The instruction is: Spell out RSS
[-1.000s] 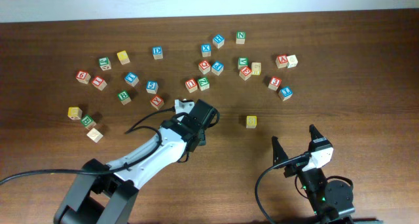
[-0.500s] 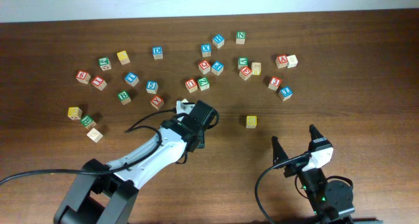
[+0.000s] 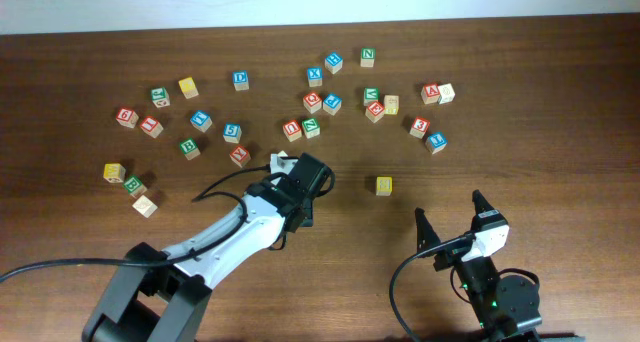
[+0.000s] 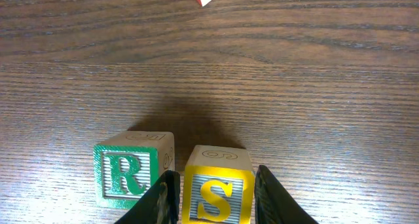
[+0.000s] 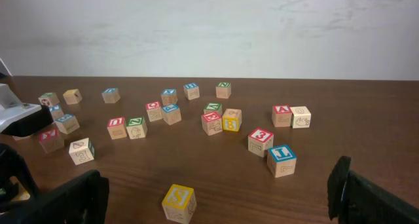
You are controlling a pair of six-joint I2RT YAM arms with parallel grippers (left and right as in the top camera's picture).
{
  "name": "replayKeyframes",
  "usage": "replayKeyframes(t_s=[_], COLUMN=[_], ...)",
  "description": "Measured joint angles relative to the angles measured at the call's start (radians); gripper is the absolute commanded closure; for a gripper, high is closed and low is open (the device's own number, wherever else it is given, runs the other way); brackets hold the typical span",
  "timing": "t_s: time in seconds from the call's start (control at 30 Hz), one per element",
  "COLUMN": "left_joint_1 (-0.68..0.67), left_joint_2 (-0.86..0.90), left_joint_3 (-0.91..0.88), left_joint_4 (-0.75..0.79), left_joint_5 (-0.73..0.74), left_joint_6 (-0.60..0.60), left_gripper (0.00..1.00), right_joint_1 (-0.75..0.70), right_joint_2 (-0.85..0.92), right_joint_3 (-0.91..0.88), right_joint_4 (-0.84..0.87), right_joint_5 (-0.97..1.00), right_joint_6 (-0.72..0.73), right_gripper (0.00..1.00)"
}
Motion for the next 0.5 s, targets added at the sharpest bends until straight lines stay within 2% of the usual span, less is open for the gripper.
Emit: replayKeyframes(t_s=[0.27,0.5], left_joint_1=[0.0,0.0], left_joint_2=[0.0,0.0], left_joint_3=[0.0,0.0], left_joint_4=[0.001,0.024], left_joint_5=[0.0,-0.001], left_joint_6=[0.0,0.0], left_gripper=[0.78,0.78], right_joint_1=[0.0,0.0], right_joint_2=[0.0,0.0], right_joint_3=[0.0,0.0], right_joint_4=[0.0,0.0], right_joint_5=[0.0,0.0], right_joint_6=[0.0,0.0], right_gripper=[0.02,0.02])
